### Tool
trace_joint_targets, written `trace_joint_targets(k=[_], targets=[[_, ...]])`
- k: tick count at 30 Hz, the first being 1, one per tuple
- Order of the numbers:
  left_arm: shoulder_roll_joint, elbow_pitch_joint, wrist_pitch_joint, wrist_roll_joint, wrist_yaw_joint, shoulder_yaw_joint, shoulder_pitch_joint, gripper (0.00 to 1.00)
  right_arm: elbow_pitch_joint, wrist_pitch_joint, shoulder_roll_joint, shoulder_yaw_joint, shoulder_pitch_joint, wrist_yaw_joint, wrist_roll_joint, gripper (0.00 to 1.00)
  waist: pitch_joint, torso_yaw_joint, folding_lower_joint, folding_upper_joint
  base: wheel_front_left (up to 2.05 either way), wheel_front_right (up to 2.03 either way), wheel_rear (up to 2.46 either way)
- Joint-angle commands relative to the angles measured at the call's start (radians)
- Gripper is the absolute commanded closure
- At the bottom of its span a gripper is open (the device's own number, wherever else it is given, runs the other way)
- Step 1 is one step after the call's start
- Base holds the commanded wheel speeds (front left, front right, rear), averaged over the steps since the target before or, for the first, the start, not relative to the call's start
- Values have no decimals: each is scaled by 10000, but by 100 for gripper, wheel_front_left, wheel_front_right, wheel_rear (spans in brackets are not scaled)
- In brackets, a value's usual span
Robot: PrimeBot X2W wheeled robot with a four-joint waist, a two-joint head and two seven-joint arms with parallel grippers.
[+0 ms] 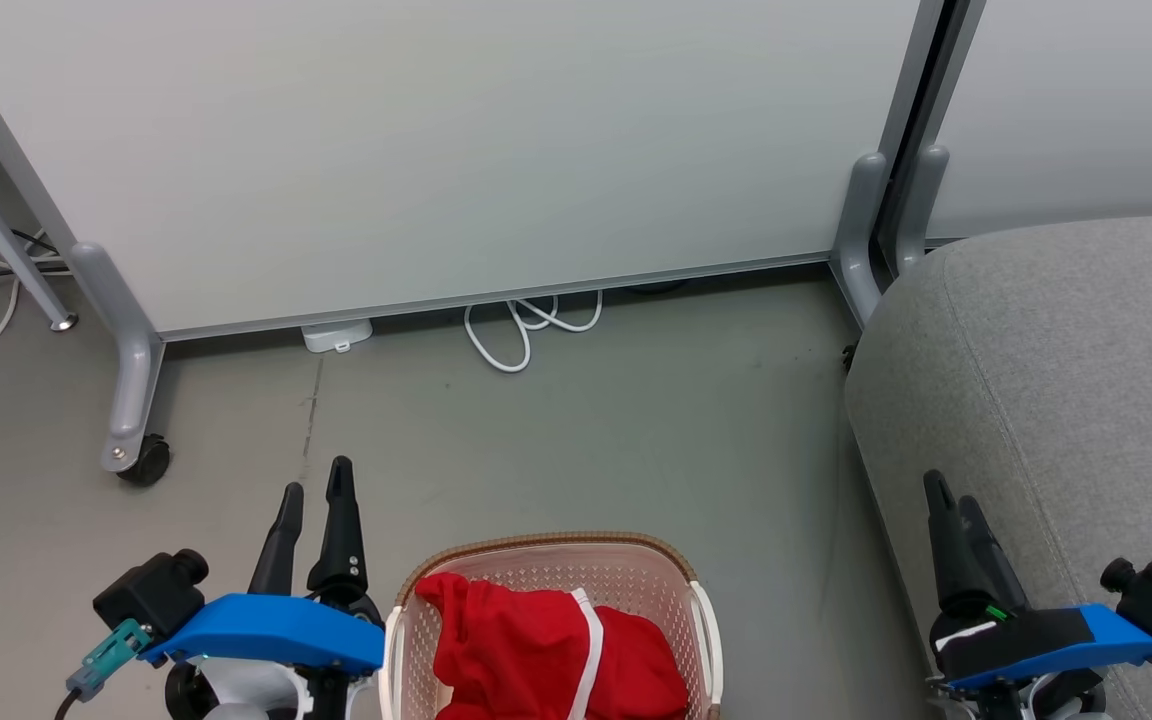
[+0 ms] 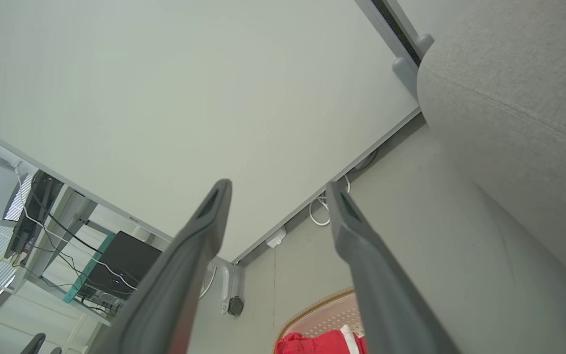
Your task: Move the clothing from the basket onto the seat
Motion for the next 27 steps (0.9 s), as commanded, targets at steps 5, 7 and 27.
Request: trace_joint_targets(k=[5, 7, 27], targets=[[73, -14, -223, 813, -86, -196, -293, 0, -108, -201, -86, 54, -160, 15, -820, 0, -15, 25, -1, 0, 0, 0, 0], [74, 9, -284, 1055, -87, -261, -312, 0, -119, -232, -87, 69, -151, 16, -1072, 0, -18, 34, -1, 0, 0, 0, 0], [82, 426, -805, 2852, 106, -718, -436, 0, -113, -521, -108, 112, -9, 20, -3222, 0, -41, 158, -1, 0, 0, 0, 0]])
